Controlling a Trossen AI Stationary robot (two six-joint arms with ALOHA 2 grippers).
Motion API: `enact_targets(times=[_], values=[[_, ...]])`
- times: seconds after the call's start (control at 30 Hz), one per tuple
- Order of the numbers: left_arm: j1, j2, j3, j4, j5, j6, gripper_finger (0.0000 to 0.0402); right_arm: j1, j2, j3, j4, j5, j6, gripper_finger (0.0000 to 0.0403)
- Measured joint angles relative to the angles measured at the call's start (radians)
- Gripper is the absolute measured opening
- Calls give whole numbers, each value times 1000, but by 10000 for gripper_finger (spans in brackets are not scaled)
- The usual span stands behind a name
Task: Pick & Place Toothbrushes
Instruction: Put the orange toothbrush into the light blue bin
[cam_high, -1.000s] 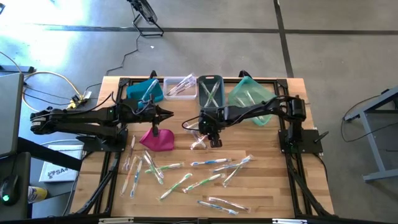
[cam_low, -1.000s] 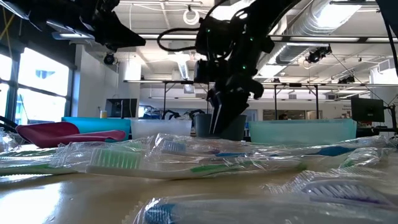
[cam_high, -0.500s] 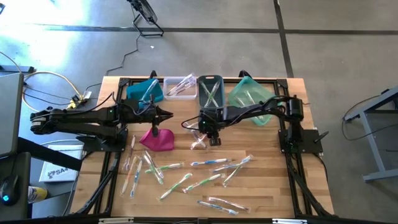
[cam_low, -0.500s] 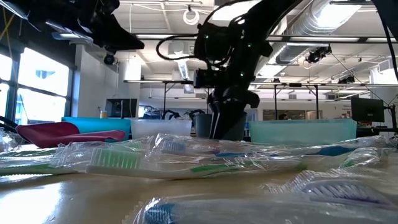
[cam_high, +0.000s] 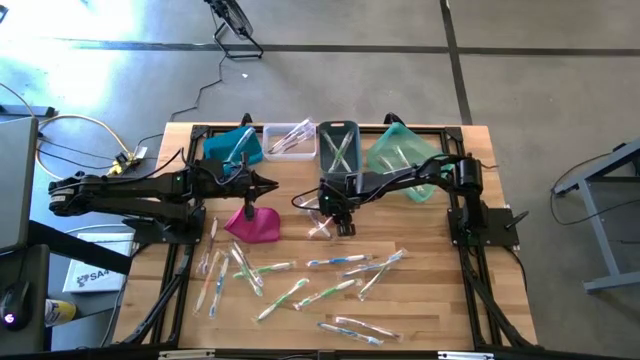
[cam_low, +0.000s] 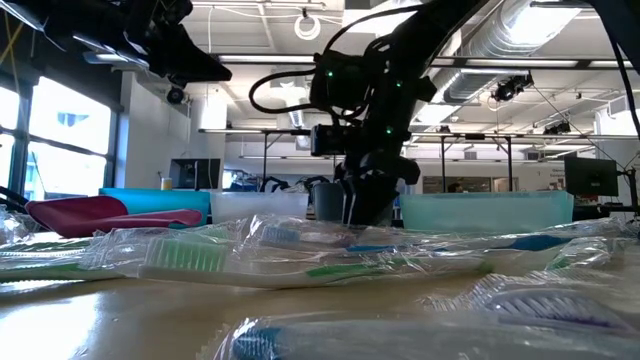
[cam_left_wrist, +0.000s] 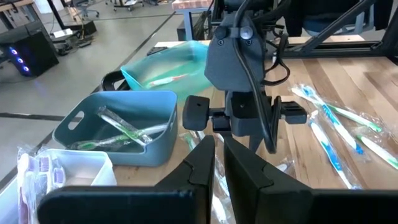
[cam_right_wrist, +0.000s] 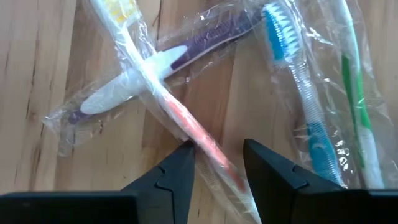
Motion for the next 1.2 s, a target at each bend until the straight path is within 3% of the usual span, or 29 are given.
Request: enact_targets(times=[0.43, 0.8, 1.2], values=[[0, 0, 0, 0, 0, -1, 28, 3, -1, -2, -11, 7, 2, 15], [0, 0, 0, 0, -1, -1, 28, 4, -44, -6, -69, -1, 15, 13], [0, 0, -1, -7, -3, -1, 28, 4, -255, -5, -101, -3, 76, 12]])
